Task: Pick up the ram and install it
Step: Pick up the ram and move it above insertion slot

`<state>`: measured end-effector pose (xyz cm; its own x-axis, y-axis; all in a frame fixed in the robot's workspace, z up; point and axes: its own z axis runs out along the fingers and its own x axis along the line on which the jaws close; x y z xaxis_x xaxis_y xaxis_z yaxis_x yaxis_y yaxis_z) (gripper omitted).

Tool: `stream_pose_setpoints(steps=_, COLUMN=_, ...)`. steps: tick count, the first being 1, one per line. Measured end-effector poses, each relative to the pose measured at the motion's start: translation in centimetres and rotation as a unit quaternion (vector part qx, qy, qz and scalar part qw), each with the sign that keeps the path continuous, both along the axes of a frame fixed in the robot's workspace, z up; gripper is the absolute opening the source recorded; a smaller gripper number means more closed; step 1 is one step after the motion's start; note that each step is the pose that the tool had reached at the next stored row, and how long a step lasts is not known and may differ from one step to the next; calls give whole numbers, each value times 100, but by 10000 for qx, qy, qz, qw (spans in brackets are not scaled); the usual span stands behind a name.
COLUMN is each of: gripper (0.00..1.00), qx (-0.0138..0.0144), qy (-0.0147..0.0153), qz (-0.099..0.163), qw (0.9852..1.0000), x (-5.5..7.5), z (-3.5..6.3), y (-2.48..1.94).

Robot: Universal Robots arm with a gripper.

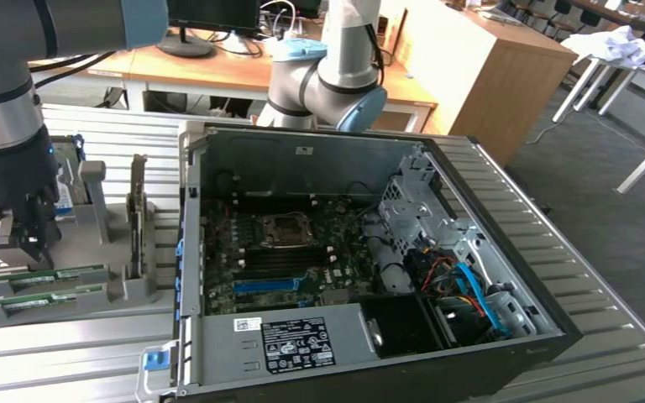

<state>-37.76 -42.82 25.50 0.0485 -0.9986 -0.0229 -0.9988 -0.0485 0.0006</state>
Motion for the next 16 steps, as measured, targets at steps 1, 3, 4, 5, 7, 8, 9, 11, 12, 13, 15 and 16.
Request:
stream_pose_setpoints(steps=1, gripper=50, qx=0, qy=0, qz=0, qw=10000, x=-1, z=-1, y=-3)
stream_pose_setpoints(steps=3, gripper=50, qx=0, qy=0, qz=0, qw=10000, x=-3, z=-4, y=-12)
stream_pose_setpoints(steps=4, gripper=50, qx=0, qy=0, qz=0, qw=10000, x=-5, z=-6, y=-18)
stream_pose_setpoints(steps=5, gripper=50, qx=0, qy=0, qz=0, qw=10000, x=-8, z=-8, y=-26)
stream_pose_setpoints(steps=7, gripper=50, qx=0, qy=0, qz=-1, qw=10000, x=-12, z=-12, y=-52)
stream_pose_setpoints(steps=8, gripper=50, qx=0, qy=0, qz=0, qw=10000, x=-13, z=-13, y=-64)
stream_pose_setpoints(steps=9, gripper=50, qx=0, qy=0, qz=0, qw=10000, x=-13, z=-15, y=-75)
stream_pose_setpoints(steps=11, gripper=50, qx=0, qy=0, qz=-1, qw=10000, x=-15, z=-18, y=-96)
stream_pose_setpoints(steps=12, gripper=50, qx=0, qy=0, qz=-1, qw=10000, x=-15, z=-20, y=-106)
stream_pose_setpoints(steps=13, gripper=50, qx=0, qy=0, qz=-1, qw=10000, x=-16, z=-22, y=-116)
stream_pose_setpoints(steps=15, gripper=50, qx=0, qy=0, qz=0, qw=10000, x=-17, z=-27, y=-135)
stream_pose_setpoints(steps=16, gripper=50, qx=0, qy=-1, qz=0, qw=10000, x=-17, z=-30, y=-141)
